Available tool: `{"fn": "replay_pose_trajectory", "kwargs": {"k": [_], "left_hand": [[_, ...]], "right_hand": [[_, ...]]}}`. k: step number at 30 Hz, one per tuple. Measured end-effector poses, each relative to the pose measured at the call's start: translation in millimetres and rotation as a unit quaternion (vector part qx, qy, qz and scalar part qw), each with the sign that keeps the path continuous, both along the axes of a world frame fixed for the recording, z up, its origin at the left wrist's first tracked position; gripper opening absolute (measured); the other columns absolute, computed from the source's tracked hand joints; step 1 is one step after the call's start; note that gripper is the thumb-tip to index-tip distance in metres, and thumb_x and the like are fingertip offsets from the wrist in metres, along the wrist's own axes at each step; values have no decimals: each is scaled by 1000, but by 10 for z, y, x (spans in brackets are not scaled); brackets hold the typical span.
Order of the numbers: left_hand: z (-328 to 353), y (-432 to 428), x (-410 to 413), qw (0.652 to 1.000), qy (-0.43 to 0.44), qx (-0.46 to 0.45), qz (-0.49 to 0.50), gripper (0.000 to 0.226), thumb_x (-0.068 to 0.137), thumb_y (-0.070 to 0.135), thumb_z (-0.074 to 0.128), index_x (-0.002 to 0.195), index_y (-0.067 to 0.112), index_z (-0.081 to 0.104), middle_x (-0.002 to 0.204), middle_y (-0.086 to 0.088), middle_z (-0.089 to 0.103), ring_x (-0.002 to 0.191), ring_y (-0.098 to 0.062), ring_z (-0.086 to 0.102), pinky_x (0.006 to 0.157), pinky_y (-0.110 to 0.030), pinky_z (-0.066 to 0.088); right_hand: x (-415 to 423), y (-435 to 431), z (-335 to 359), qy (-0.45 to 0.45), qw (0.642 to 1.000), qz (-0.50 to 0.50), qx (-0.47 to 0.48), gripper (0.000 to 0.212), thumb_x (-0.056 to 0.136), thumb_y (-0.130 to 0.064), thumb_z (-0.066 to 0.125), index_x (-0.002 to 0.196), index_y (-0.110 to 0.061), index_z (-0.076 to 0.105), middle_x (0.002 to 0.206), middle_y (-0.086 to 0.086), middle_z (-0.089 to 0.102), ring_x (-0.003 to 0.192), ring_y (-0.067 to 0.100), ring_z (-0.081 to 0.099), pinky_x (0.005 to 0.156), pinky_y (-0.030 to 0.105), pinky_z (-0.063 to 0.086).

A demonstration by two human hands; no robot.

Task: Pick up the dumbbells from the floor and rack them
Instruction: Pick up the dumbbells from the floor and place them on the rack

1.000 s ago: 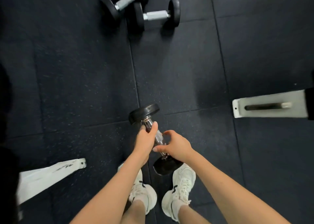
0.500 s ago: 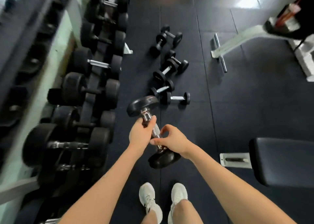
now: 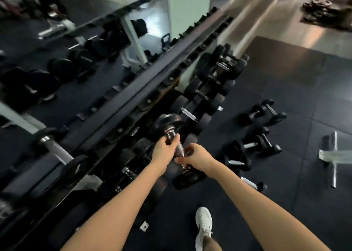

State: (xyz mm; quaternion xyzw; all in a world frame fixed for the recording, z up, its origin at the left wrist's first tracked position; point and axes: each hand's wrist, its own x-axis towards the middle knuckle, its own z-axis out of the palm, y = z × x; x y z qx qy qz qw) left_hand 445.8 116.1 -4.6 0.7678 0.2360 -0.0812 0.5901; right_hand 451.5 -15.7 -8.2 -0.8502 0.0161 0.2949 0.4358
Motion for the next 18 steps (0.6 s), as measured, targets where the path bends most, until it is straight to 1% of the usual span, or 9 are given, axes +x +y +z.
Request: {"fn": "replay_pose_trajectory", "kwargs": {"k": [1,4,7,10,12,15,18], "left_hand": [[32,61,83,1000,8,-3,23,41,87,47,56,111,14,63,103,1,67,101,-16,62,91,-29,48],[113,269,294,997,19,10,78,41,88,47,55,110,13,63,102,1,66,102,-18,62,95,-34,49],[148,532,482,990,26,37,131,42,88,47,54,110,13,63,106,-3,67,104,-21,62,98,-37,48],[142,837,645,984,28,53,171,41,88,47,54,109,12,63,101,-1,65,102,-21,62,94,-36,49],[108,1074,755,978,32,66,195,42,88,48,54,106,11,63,100,-1,65,100,-22,62,93,-37,49],[63,1434,897,973,39,60,218,36,88,47,54,99,14,63,96,1,66,96,-19,62,88,-31,47],[2,1806,1052,970,49,61,230,30,89,46,53,95,18,61,91,3,64,92,-17,61,81,-27,43]], "right_hand": [[143,71,30,-2,1000,28,-4,43,62,-48,80,86,-23,54,85,-8,61,84,16,62,76,34,50],[520,309,119,-4,995,97,-11,46,66,-48,78,96,-20,56,93,-6,61,92,17,61,78,33,49],[809,609,151,-16,989,148,-18,48,66,-50,77,97,-21,55,93,-6,61,90,15,60,74,31,46],[1039,959,130,-20,983,182,-19,47,67,-51,76,96,-21,55,89,-8,60,85,13,58,76,31,46],[1185,1211,104,-23,980,199,-18,46,69,-50,75,97,-21,54,89,-8,60,87,14,59,78,32,48],[1370,1604,33,-21,974,223,-24,48,69,-52,75,100,-21,54,93,-7,62,91,16,62,79,33,49],[1551,2025,-82,-21,971,237,-36,49,67,-55,75,96,-22,53,89,-8,63,87,15,63,77,33,50]]}}
